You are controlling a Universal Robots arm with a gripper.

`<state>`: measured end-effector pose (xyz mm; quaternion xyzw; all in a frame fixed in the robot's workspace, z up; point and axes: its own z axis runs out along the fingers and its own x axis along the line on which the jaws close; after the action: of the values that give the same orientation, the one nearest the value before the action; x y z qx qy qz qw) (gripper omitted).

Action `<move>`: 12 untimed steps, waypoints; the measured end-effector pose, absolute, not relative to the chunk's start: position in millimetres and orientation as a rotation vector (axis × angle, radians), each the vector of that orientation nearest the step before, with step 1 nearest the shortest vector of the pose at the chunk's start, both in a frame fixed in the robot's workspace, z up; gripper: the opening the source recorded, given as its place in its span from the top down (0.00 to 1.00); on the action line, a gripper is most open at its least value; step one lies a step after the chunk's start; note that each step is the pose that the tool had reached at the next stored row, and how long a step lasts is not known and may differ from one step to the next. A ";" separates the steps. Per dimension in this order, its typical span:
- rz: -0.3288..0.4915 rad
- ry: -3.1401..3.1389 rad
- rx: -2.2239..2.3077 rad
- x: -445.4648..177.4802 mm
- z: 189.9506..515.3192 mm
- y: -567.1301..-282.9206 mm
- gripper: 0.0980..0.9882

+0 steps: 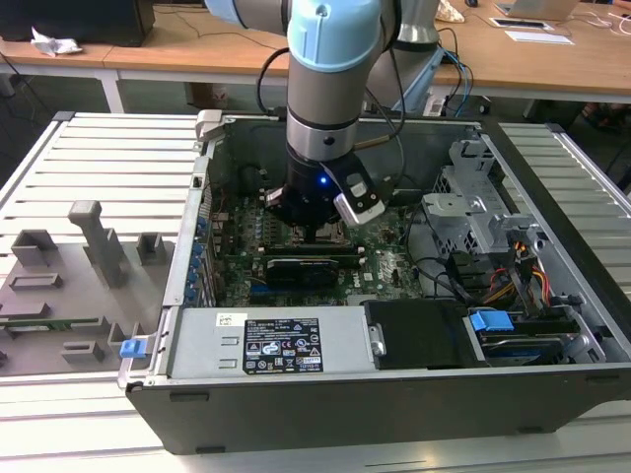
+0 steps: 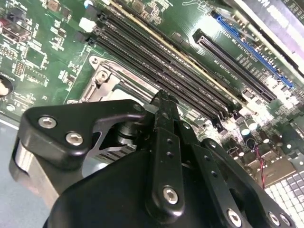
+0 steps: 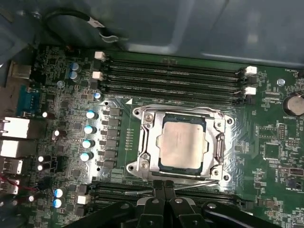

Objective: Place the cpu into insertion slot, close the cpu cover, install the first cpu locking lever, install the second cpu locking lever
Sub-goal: 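Install the second cpu locking lever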

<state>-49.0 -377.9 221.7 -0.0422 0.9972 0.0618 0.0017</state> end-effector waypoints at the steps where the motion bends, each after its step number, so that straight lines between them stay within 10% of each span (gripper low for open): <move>1: 0.202 3.129 -0.133 -49.9 221.7 -378.8 0.99; 12: 0.304 3.118 -0.143 -65.4 211.9 -388.4 0.99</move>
<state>-65.4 -388.4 211.9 -0.0455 0.9942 0.0969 0.0029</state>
